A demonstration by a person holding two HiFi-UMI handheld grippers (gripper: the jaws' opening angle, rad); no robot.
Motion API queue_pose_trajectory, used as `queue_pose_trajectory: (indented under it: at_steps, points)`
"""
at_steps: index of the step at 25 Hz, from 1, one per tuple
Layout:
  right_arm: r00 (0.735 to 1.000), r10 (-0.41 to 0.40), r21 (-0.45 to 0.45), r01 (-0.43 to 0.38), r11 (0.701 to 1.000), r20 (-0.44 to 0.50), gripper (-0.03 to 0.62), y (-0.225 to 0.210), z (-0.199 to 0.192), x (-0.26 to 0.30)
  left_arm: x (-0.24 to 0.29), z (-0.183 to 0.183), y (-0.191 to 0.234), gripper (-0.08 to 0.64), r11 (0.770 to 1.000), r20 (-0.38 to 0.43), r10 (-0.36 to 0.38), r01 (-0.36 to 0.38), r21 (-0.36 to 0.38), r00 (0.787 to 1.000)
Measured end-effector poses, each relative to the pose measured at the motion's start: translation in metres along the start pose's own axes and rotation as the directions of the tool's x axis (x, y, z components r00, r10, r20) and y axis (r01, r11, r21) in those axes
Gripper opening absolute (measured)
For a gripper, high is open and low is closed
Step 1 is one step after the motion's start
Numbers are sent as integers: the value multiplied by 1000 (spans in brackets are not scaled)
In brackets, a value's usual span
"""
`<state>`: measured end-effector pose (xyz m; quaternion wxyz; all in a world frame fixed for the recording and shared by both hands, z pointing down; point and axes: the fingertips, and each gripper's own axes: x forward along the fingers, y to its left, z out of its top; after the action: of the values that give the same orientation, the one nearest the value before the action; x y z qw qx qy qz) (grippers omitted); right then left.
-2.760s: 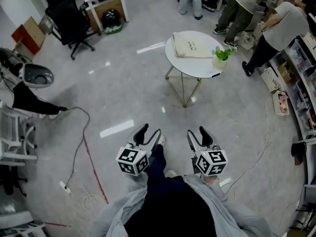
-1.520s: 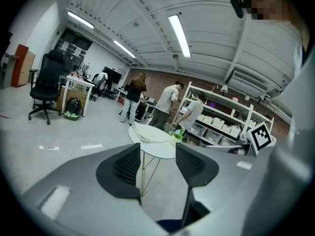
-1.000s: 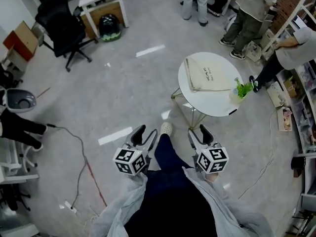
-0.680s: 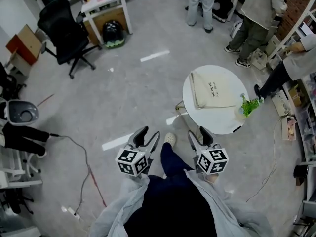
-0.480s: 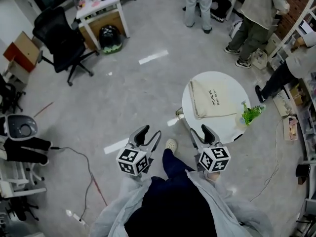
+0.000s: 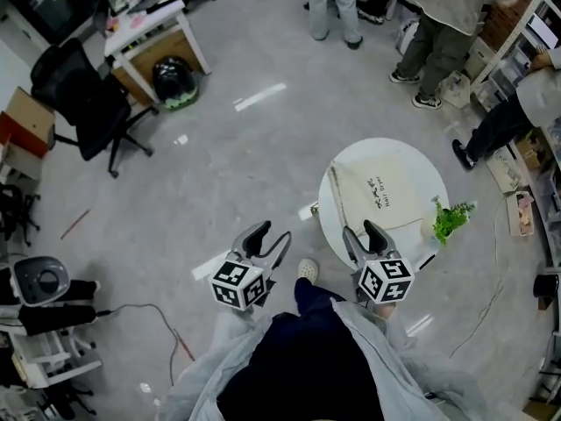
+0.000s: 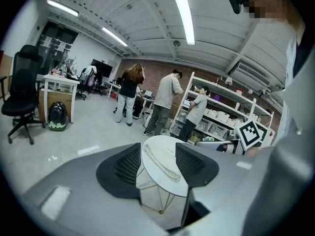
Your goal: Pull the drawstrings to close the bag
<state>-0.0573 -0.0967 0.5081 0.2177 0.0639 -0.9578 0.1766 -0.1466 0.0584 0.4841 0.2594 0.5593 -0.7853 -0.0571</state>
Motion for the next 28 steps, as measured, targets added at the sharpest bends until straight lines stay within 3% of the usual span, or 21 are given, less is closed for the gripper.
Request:
queue_pose_trajectory:
  at_steps: [8, 16, 22, 28]
  points:
    - [999, 12, 25, -13, 1000, 30, 232, -4, 22, 40, 25, 12, 29, 216, 1000, -46, -5, 6, 15, 999]
    - [989, -134, 74, 130, 989, 56, 232, -25, 20, 29, 60, 13, 22, 217, 984, -115, -163, 169, 50, 980]
    - [945, -315, 178, 297, 938, 87, 232, -62, 24, 13, 118, 29, 17, 216, 934, -197, -325, 346, 84, 925]
    - [868, -480, 335, 417, 845, 129, 225, -82, 36, 8, 175, 62, 9, 217, 831, -298, -475, 534, 160, 828]
